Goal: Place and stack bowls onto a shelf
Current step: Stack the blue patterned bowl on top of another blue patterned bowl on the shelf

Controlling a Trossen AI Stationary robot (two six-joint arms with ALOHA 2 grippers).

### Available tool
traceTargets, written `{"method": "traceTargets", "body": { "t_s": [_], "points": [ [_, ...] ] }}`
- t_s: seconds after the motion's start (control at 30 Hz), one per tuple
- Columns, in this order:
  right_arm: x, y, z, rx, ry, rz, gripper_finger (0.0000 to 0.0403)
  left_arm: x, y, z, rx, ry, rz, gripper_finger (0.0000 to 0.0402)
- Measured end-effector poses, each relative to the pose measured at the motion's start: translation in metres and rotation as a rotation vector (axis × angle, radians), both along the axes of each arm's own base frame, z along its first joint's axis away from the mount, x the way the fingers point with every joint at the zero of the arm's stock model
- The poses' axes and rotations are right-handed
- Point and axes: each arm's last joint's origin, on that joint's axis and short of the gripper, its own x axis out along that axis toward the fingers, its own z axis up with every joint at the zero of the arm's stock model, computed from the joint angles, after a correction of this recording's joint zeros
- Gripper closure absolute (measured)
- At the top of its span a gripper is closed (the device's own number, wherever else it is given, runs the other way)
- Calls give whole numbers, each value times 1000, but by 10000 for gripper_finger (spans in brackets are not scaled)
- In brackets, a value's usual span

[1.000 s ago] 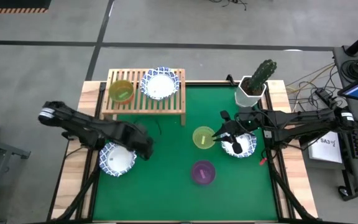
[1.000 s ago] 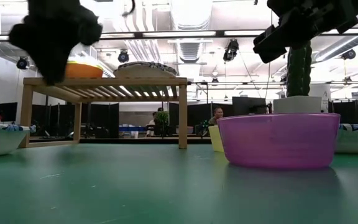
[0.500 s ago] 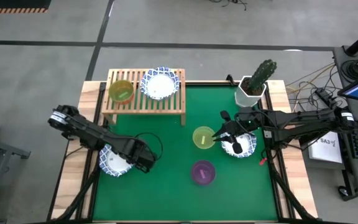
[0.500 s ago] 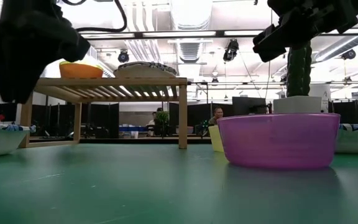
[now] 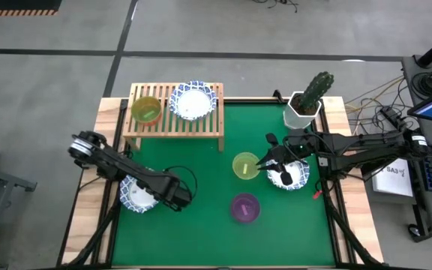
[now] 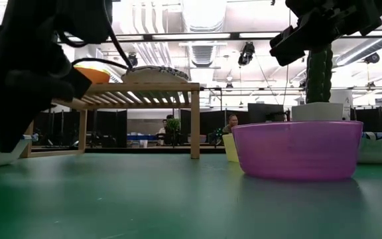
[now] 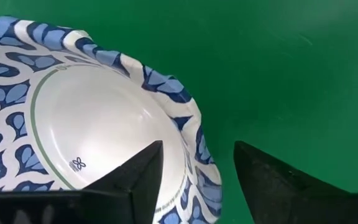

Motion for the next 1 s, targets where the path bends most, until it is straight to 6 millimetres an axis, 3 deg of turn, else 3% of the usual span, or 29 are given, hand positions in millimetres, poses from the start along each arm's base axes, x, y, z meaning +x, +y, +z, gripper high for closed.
{"method": "traceTargets", "body": {
  "t_s": [0.17, 0.37, 0.57, 0.77, 1.0],
  "points": [
    [0, 0, 0, 0, 0, -1, 335, 1, 0, -3, -1, 7, -15, 283],
    [0, 0, 0, 0, 0, -1, 335, 0, -2, -3, -47, 29, -40, 388],
    [0, 0, 0, 0, 0, -1, 335, 9, -10, 10, -201, 4, -205, 398],
    [0, 0, 0, -7, -2, 2, 335, 32, -33, 56, -336, -182, -633, 401],
    [0, 0, 0, -11, -3, 4, 335, 57, -29, 134, -97, -394, -849, 401]
  ]
}}
